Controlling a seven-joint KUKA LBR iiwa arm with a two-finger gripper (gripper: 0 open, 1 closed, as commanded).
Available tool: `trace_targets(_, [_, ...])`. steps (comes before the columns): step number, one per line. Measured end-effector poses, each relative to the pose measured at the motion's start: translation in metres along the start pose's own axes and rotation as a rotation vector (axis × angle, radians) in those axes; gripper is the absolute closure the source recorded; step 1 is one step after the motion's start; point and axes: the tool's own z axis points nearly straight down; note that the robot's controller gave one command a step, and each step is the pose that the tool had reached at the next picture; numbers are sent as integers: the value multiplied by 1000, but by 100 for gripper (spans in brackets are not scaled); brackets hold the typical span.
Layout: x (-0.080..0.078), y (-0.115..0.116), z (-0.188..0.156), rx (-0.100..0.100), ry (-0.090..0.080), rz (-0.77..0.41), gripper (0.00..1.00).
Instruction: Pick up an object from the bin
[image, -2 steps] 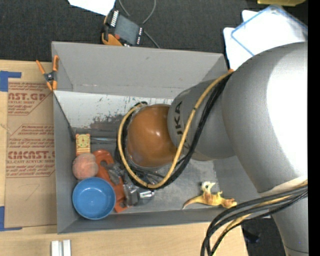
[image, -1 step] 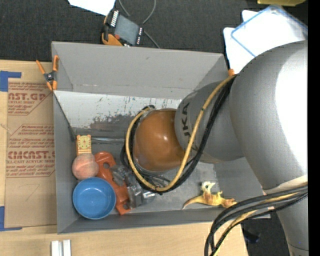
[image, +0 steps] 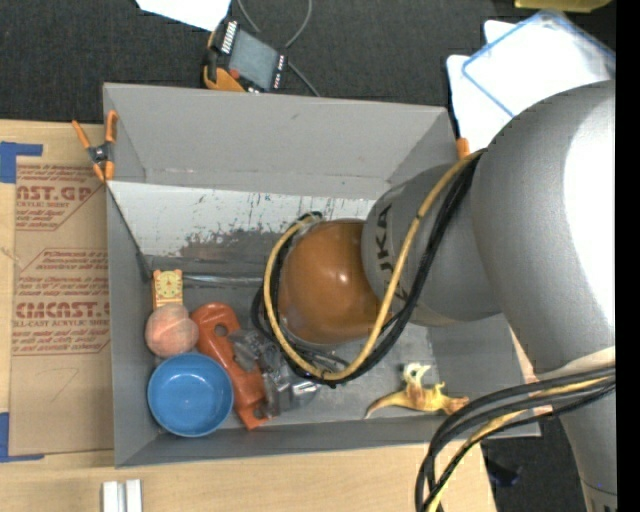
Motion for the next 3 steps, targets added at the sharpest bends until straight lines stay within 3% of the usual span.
trace_targets(1, [-6,9,-85,0,3,7,100])
trace_targets(2, [-6,9,-85,0,3,7,100])
trace_targets(3, [-42,65,-41,0,-1,-354,100])
